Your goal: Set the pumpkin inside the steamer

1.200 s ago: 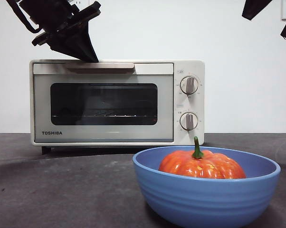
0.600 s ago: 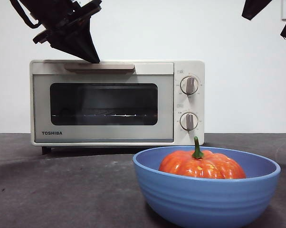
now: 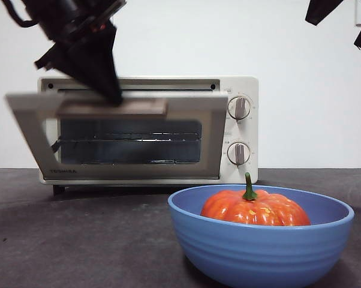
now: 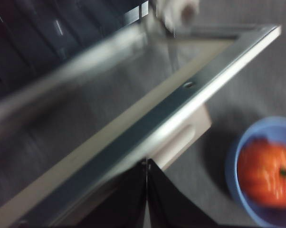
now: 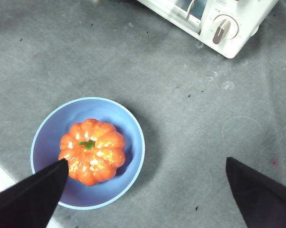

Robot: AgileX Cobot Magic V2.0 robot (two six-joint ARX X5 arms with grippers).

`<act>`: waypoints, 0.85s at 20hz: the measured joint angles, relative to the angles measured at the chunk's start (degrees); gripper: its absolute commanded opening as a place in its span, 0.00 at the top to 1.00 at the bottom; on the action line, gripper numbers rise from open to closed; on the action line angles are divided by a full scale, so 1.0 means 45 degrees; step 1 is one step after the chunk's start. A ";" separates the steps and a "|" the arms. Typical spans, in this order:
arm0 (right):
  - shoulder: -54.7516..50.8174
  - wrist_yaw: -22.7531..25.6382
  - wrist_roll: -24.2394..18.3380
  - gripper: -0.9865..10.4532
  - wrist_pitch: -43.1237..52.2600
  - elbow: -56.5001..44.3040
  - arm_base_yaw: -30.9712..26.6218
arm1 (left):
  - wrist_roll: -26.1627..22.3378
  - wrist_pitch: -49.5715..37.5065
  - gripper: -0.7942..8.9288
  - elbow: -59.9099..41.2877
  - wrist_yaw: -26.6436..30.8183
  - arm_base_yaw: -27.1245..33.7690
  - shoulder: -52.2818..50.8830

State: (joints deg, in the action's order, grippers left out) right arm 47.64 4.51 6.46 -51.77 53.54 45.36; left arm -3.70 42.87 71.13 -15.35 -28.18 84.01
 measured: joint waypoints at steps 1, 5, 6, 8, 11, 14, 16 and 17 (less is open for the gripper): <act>0.0000 0.0005 0.0000 0.44 0.0005 0.0000 0.0000 | 0.0010 0.0374 0.90 -0.0049 0.0034 -0.0083 0.0063; 0.0000 0.0000 0.0000 0.44 0.0005 0.0000 0.0000 | 0.0185 0.1622 0.90 -0.0180 0.0432 -0.0364 0.0277; 0.0000 0.0005 0.0000 0.44 0.0005 0.0000 0.0000 | 0.0209 0.1807 0.90 -0.0180 0.0442 -0.0471 0.0272; 0.0000 0.0000 0.0005 0.44 0.0005 0.0000 0.0000 | 0.0340 0.2215 0.90 -0.0180 0.0447 -0.0670 0.0272; 0.0000 0.0000 0.0063 0.44 -0.0015 0.0000 0.0000 | 0.0418 0.2623 0.90 -0.0180 0.0447 -0.0879 0.0272; 0.0000 -0.0068 0.0374 0.45 -0.0029 0.0000 0.0000 | 0.0432 0.2560 0.90 -0.0180 0.0452 -0.0913 0.0267; 0.0000 -0.0083 0.0685 0.45 -0.0083 0.0000 -0.0019 | 0.0432 0.2443 0.90 -0.0180 0.0457 -0.0913 0.0097; 0.0010 -0.0092 0.0806 0.45 -0.0131 0.0000 -0.0092 | 0.0432 0.2302 0.90 -0.0180 0.0461 -0.0903 -0.0141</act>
State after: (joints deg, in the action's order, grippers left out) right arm 47.68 4.10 10.09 -52.36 53.54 44.95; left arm -1.76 53.23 70.32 -13.28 -32.25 83.37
